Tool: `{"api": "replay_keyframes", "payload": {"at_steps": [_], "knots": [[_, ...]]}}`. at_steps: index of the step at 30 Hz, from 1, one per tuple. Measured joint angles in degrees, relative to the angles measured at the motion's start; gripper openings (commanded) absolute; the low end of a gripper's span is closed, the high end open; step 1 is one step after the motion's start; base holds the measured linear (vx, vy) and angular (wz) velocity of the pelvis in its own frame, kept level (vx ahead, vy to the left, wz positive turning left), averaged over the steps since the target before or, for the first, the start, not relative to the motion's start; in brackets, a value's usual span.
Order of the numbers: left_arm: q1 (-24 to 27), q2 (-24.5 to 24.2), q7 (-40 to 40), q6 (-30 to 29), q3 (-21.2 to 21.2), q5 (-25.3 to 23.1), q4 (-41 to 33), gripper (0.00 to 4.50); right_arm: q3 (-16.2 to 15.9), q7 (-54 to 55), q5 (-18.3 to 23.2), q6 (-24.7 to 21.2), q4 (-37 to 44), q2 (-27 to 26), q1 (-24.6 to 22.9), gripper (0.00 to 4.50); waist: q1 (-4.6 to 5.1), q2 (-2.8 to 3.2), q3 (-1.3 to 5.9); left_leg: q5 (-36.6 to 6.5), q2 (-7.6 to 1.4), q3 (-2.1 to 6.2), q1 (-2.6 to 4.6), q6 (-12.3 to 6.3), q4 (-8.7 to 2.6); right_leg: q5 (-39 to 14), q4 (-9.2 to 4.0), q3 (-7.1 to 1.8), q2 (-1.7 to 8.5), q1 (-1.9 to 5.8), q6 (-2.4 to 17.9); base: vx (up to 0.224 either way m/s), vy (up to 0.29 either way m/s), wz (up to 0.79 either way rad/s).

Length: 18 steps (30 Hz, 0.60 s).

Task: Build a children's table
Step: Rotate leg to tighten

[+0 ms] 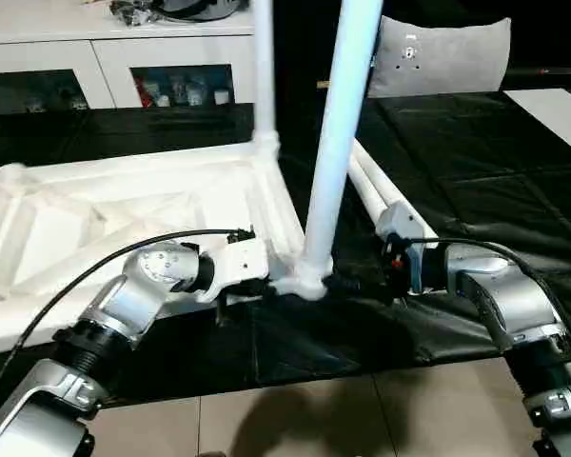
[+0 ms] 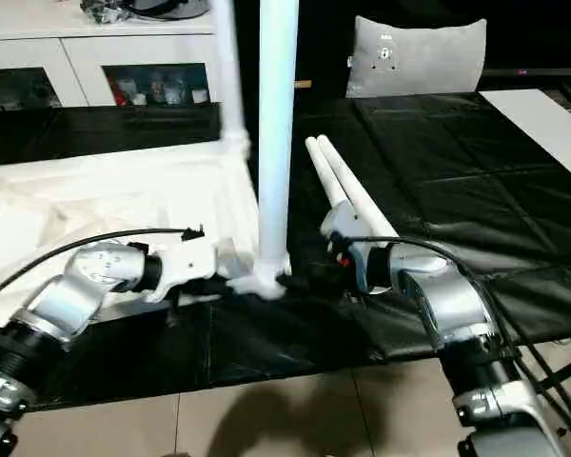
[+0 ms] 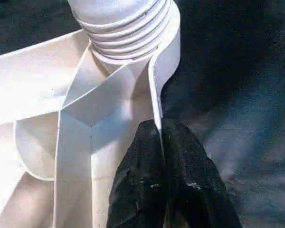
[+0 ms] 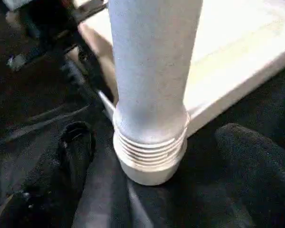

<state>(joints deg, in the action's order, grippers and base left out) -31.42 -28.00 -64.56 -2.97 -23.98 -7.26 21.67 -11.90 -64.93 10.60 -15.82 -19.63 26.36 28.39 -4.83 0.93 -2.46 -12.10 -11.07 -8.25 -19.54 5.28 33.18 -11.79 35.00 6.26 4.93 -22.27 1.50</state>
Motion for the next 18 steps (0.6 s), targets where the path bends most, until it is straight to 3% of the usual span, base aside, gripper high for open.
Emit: {"api": "replay_keyframes", "payload": {"at_steps": [3, 18], "knots": [[-0.06, -0.37, -1.82, 1.47, -0.62, 0.45, 0.01, 0.0, -0.89, -1.85, -0.01, 0.99, -2.06, -0.48, 0.82, 4.46, -0.48, -0.01, 0.0, 0.0, 0.0, -0.02, 0.0, -0.01, 0.02, 0.0, 0.03, -0.02, 0.01, -0.01, 0.0, 0.0, 0.0, 0.0], [-0.41, -0.38, -3.32, 3.5, -0.92, 0.46, 1.13, 0.0, -1.64, -3.86, 0.08, 5.28, -10.0, -4.63, 2.88, 3.08, -0.56, -0.12, 0.01, -0.07, -0.01, -0.03, -0.04, -0.11, 0.39, 0.0, 0.27, -0.07, 0.03, -0.01, 0.01, 0.0, 0.0, 0.0]]}}
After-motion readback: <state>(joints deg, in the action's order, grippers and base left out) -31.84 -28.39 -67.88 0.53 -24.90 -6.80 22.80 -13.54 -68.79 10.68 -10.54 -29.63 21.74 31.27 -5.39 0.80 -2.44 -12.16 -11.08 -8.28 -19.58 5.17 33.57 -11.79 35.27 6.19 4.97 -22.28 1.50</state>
